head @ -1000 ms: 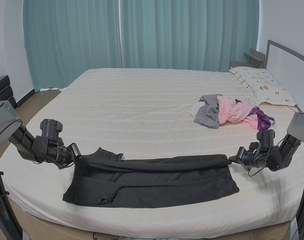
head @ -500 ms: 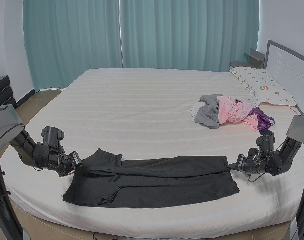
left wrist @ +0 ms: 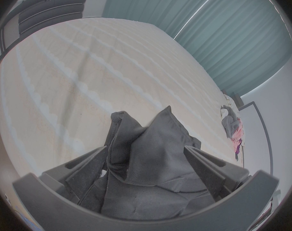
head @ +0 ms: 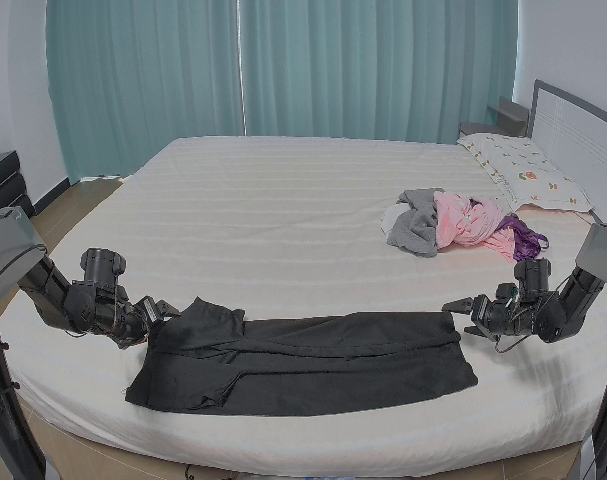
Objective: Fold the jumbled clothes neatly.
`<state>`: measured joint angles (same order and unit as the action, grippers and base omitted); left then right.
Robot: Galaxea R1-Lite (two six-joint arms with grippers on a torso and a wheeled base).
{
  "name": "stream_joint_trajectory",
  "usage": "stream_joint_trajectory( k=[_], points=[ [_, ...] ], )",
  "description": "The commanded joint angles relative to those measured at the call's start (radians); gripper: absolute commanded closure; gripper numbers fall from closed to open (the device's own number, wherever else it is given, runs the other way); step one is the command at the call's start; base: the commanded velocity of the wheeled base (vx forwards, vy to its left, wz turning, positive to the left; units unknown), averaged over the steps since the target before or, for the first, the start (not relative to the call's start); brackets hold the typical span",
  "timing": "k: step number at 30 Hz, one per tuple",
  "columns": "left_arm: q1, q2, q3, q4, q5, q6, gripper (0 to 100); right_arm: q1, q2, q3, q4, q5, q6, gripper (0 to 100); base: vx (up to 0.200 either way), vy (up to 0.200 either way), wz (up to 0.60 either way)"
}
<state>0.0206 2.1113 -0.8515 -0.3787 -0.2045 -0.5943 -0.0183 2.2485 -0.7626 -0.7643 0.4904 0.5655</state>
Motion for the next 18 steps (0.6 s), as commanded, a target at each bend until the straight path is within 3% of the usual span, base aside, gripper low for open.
stream_joint_trajectory(
  k=[1, 4, 8, 18],
  points=[
    [0.019, 0.015, -0.077, 0.001, -0.001, -0.041, 0, 0.000, -0.007, -0.078, 0.000, -0.001, 0.056, 0, 0.000, 0.000, 0.00],
    [0.030, 0.064, -0.150, 0.001, 0.008, -0.076, 0, 0.008, 0.022, -0.133, 0.010, -0.012, 0.105, 0, 0.000, 0.000, 0.00],
    [0.044, 0.136, -0.228, 0.006, 0.014, -0.076, 0, 0.014, 0.066, -0.159, 0.013, -0.015, 0.106, 0, 0.000, 0.000, 0.00],
    [0.045, 0.216, -0.271, 0.004, 0.046, -0.071, 0, 0.014, 0.106, -0.175, 0.016, -0.015, 0.105, 0, 0.000, 0.000, 0.00]
  ],
)
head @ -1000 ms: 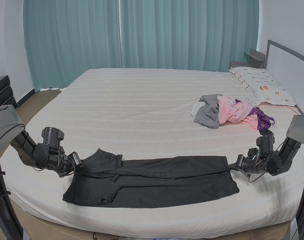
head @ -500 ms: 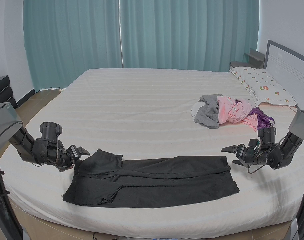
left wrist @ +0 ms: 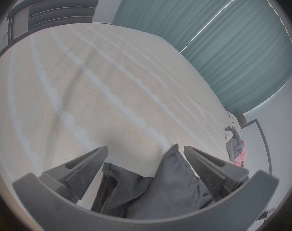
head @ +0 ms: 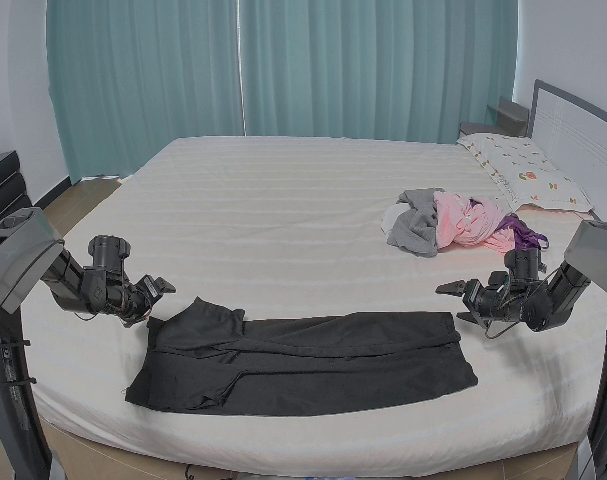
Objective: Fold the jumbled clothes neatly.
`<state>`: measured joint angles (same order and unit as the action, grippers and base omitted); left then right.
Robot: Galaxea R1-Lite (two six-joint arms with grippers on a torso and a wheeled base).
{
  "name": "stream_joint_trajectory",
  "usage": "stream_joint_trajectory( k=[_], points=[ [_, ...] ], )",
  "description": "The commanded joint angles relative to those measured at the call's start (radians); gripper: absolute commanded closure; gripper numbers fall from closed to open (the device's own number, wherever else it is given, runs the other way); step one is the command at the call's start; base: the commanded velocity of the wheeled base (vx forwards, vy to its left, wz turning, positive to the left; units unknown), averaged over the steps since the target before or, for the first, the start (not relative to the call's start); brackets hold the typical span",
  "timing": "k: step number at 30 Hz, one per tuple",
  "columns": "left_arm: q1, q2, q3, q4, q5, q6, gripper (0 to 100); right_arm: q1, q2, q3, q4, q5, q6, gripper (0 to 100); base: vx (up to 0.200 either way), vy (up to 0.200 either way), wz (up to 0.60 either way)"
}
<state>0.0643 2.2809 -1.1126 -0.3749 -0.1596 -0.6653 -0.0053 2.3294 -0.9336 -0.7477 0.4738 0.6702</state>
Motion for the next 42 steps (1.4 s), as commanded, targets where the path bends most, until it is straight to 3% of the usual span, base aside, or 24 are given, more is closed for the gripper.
stream_joint_trajectory(
  k=[1, 4, 5, 14, 18, 27, 41, 42],
  points=[
    [0.002, 0.046, -0.010, 0.002, 0.002, 0.001, 0, -0.001, 0.025, -0.004, 0.001, 0.000, 0.000, 0, 0.000, 0.000, 0.00],
    [0.000, 0.045, -0.001, 0.005, 0.003, 0.000, 0, 0.001, 0.027, -0.004, 0.001, 0.000, 0.000, 0, 0.000, 0.000, 0.00],
    [0.000, 0.042, 0.000, 0.007, 0.003, 0.000, 100, -0.001, 0.028, -0.004, 0.001, 0.000, 0.000, 0, 0.000, 0.000, 0.00],
    [0.009, 0.037, 0.023, 0.002, 0.009, 0.000, 100, 0.001, 0.073, -0.056, 0.027, -0.043, -0.001, 0, 0.000, 0.000, 0.00],
    [0.025, 0.040, 0.014, -0.001, 0.063, -0.005, 100, 0.007, 0.082, -0.065, 0.031, -0.046, -0.001, 0, 0.000, 0.000, 0.00],
    [0.039, 0.035, 0.020, -0.001, 0.066, -0.007, 100, 0.024, 0.114, -0.103, 0.031, -0.057, 0.000, 0, 0.000, 0.000, 0.00],
    [0.039, 0.045, 0.007, -0.002, 0.063, -0.008, 100, 0.048, 0.154, -0.151, 0.070, -0.126, -0.006, 0, 0.000, 0.000, 0.00],
    [0.037, 0.045, 0.008, -0.002, 0.063, -0.008, 100, 0.051, 0.153, -0.151, 0.073, -0.133, -0.008, 100, 0.000, 0.000, 0.00]
  ],
)
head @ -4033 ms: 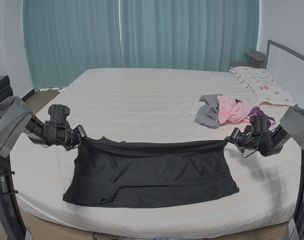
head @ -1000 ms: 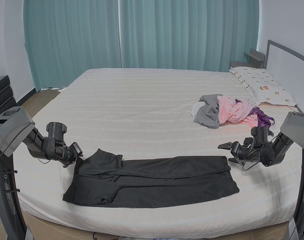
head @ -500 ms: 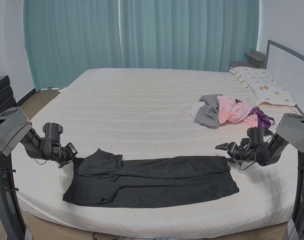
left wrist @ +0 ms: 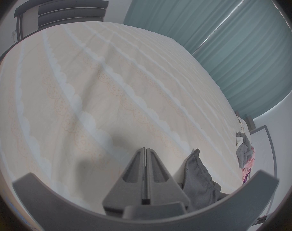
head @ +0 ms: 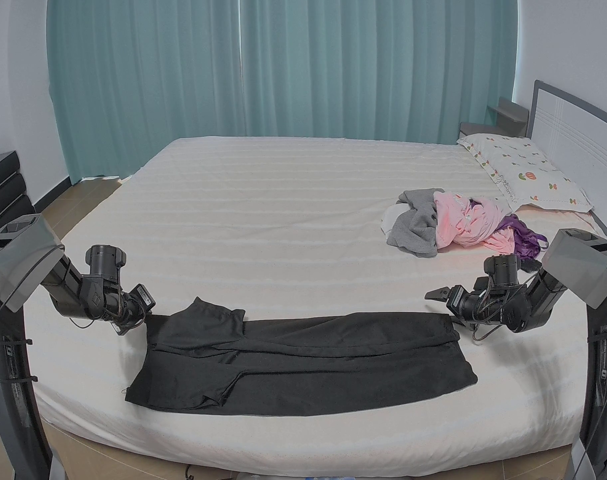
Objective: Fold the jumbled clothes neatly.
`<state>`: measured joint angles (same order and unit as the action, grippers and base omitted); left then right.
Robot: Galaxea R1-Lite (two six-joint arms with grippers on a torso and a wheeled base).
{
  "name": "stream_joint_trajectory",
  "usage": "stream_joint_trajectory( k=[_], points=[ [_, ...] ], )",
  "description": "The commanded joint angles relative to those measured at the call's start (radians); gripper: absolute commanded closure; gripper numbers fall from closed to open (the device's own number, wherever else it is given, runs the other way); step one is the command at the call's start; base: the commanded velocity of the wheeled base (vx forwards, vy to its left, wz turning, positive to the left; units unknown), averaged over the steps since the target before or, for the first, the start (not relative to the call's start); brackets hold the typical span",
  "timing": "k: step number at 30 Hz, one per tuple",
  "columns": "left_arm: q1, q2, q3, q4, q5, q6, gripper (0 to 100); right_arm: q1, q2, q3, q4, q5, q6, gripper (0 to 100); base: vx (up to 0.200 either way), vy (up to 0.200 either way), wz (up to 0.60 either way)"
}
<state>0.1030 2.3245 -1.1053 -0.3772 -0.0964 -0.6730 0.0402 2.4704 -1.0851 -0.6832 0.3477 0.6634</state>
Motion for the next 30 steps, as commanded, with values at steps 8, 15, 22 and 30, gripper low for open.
stream_joint_trajectory(
  k=[8, 15, 22, 30],
  points=[
    [-0.002, 0.004, 0.005, 0.001, -0.003, -0.002, 100, -0.005, -0.002, -0.001, 0.005, -0.012, 0.002, 100, 0.000, 0.000, 0.00],
    [-0.002, 0.004, 0.005, 0.001, -0.009, -0.002, 100, -0.023, -0.018, -0.006, -0.002, -0.022, 0.005, 100, 0.000, 0.000, 0.00],
    [-0.005, 0.015, 0.001, 0.000, -0.011, -0.002, 100, -0.023, -0.016, -0.004, -0.002, -0.021, 0.005, 100, 0.000, 0.000, 0.00],
    [-0.005, 0.013, 0.002, 0.000, -0.011, -0.004, 0, -0.023, -0.027, 0.013, -0.004, -0.016, 0.007, 0, 0.000, 0.000, 0.00]
  ],
)
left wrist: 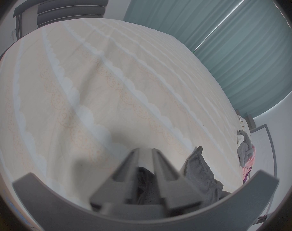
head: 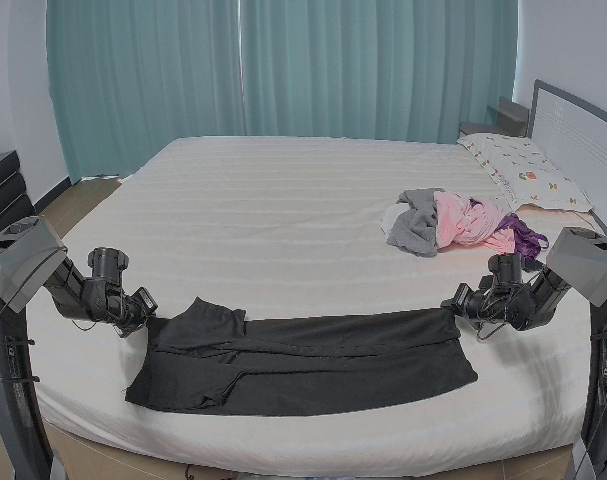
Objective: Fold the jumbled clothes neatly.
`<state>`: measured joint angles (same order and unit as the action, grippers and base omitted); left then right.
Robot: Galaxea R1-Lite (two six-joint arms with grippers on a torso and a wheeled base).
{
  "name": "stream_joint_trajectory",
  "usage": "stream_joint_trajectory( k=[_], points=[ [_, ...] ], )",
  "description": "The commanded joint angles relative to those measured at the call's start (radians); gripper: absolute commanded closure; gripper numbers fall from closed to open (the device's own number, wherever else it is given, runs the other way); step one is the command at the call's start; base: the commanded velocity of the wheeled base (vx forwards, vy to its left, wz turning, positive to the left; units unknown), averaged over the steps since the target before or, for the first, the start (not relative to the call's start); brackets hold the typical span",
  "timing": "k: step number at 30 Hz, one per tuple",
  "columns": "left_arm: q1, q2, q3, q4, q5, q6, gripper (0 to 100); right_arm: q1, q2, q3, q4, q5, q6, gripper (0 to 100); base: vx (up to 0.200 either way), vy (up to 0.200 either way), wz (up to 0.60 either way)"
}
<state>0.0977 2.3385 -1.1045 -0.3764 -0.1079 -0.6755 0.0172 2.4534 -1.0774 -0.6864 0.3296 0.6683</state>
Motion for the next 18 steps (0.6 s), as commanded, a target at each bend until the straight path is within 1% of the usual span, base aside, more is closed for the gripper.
stream_joint_trajectory(
  k=[1, 4, 8, 12, 15, 16, 17, 18],
  points=[
    [0.002, -0.004, 0.002, 0.001, -0.001, -0.001, 0, 0.000, -0.021, 0.008, -0.001, 0.002, 0.007, 0, 0.000, 0.000, 0.00],
    [0.008, -0.019, 0.006, 0.001, -0.001, -0.002, 0, -0.002, -0.050, 0.034, -0.002, 0.006, 0.007, 0, 0.000, 0.000, 0.00],
    [0.013, -0.093, 0.017, 0.004, -0.009, -0.038, 0, -0.002, -0.096, 0.090, -0.022, 0.009, 0.008, 0, 0.000, 0.000, 0.00],
    [0.010, -0.186, 0.054, 0.013, -0.075, -0.042, 0, 0.004, -0.126, 0.180, -0.097, 0.011, 0.013, 0, 0.000, 0.000, 0.00],
    [-0.009, -0.243, 0.106, 0.011, -0.154, -0.029, 0, 0.003, -0.139, 0.249, -0.173, 0.037, 0.025, 0, 0.000, 0.000, 0.00],
    [-0.012, -0.248, 0.110, 0.011, -0.164, -0.025, 0, 0.003, -0.139, 0.254, -0.180, 0.039, 0.027, 0, 0.000, 0.000, 0.00],
    [-0.019, -0.260, 0.129, 0.013, -0.202, 0.002, 0, 0.000, -0.145, 0.277, -0.211, 0.052, 0.036, 0, 0.000, 0.000, 0.00],
    [-0.022, -0.260, 0.141, 0.014, -0.220, 0.036, 0, 0.000, -0.146, 0.295, -0.231, 0.060, 0.042, 0, 0.000, 0.000, 0.00]
  ],
)
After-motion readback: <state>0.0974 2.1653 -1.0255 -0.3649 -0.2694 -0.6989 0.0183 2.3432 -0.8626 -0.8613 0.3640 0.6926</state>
